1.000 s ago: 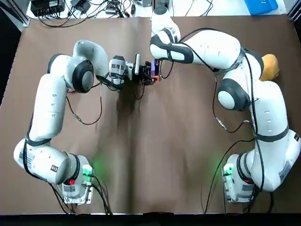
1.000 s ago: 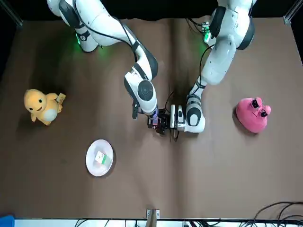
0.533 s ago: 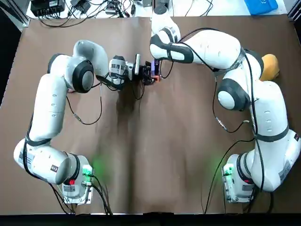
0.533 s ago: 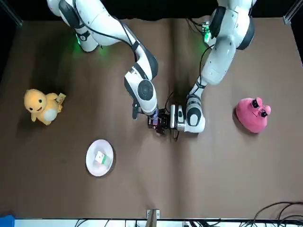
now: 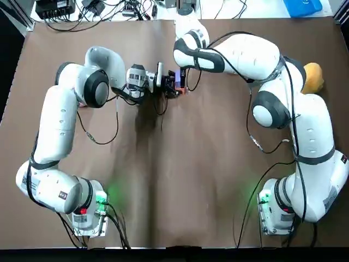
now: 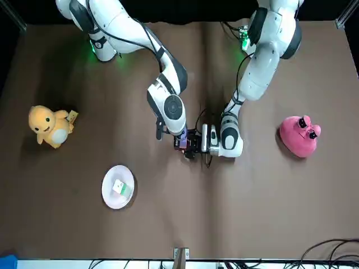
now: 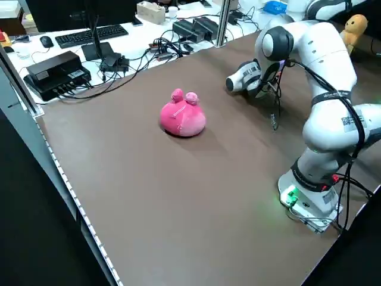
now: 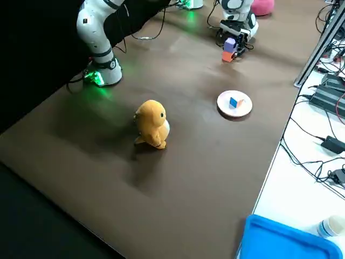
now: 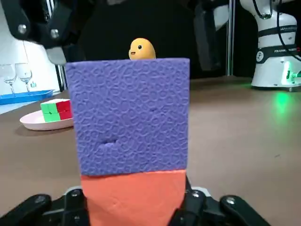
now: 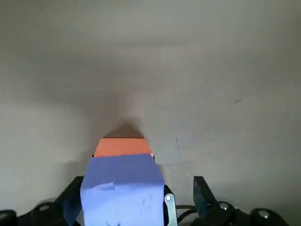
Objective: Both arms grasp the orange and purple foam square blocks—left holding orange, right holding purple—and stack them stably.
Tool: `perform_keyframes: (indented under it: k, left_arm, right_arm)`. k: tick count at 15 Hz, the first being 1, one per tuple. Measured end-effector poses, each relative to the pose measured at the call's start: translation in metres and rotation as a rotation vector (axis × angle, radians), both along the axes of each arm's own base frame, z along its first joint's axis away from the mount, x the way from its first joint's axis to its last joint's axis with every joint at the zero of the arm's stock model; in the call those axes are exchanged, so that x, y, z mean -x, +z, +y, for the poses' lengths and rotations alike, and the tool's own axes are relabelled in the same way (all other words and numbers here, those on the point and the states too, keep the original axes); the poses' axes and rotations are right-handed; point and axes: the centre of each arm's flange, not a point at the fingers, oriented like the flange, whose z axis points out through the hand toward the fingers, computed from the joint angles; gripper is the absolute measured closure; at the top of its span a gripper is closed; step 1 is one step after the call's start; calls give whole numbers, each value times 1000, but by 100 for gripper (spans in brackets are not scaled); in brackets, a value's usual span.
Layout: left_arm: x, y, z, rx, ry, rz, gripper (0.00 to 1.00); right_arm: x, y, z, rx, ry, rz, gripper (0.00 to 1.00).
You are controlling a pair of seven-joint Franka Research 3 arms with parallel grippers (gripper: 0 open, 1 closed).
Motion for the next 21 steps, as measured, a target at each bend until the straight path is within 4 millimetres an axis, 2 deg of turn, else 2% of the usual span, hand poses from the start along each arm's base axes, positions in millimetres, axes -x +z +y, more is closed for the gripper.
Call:
perform_keyframes:
  k: [3, 4, 12, 16, 19, 21]
  left_arm:
    - [0, -2, 1, -16, 7, -3, 6]
    - [-1, -2, 1, -16, 7, -3, 0]
    - [-1, -1, 1, -16, 8, -5, 0]
    - [-3, -2, 4, -23, 3, -9, 0]
    - [-4, -2, 9, -19, -1, -9, 0]
    - [-5, -2, 13, -12, -1, -5, 0]
  right_arm:
    - [-1, 7, 1, -6, 0, -7, 0]
    - [-1, 9, 1, -9, 0, -10, 0]
    - [-5, 21, 3, -22, -2, -26, 0]
    - [-7, 34, 5, -36, -2, -42, 0]
    - [-11, 54, -3, -22, 13, -50, 0]
    - [-18, 80, -14, -25, 83, -65, 0]
